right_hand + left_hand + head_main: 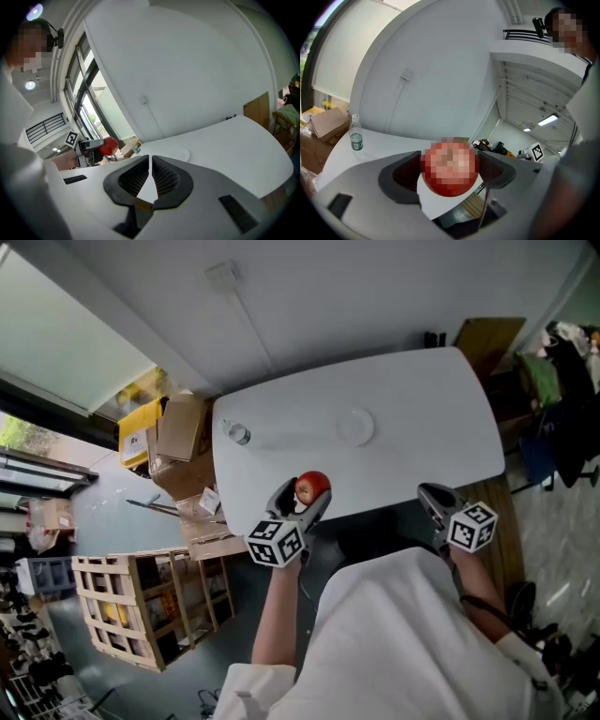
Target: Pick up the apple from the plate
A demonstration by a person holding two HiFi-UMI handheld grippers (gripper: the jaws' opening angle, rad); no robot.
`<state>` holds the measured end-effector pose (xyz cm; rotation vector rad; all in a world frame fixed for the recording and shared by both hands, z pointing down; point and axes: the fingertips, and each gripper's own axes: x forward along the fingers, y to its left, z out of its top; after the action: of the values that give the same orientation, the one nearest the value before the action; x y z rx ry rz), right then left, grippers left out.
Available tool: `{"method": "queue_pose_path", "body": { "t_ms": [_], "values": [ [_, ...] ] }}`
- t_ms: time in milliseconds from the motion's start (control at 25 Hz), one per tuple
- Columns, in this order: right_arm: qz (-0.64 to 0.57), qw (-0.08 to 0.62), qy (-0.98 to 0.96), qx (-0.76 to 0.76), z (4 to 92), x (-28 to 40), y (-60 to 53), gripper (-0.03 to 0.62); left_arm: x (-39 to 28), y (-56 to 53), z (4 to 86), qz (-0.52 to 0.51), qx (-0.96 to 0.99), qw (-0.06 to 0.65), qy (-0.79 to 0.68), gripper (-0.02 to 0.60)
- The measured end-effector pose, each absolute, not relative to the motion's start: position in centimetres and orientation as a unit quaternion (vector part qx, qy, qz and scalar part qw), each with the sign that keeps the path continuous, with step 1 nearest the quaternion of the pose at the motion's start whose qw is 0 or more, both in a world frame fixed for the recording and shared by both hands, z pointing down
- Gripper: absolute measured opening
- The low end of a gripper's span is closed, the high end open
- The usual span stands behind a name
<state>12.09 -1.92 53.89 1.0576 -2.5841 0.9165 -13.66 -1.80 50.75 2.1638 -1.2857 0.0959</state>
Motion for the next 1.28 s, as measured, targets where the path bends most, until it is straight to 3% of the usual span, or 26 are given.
{"method": "queue_pose_path", "body": {
  "t_ms": [1280],
  "values": [
    [0.283,0.097,-0.909,0.289,52.4,14.4,-5.2,0.041,-9.7,-0.6,48.1,-0.024,0.808,0.299,-0.507,0.374]
  ]
}}
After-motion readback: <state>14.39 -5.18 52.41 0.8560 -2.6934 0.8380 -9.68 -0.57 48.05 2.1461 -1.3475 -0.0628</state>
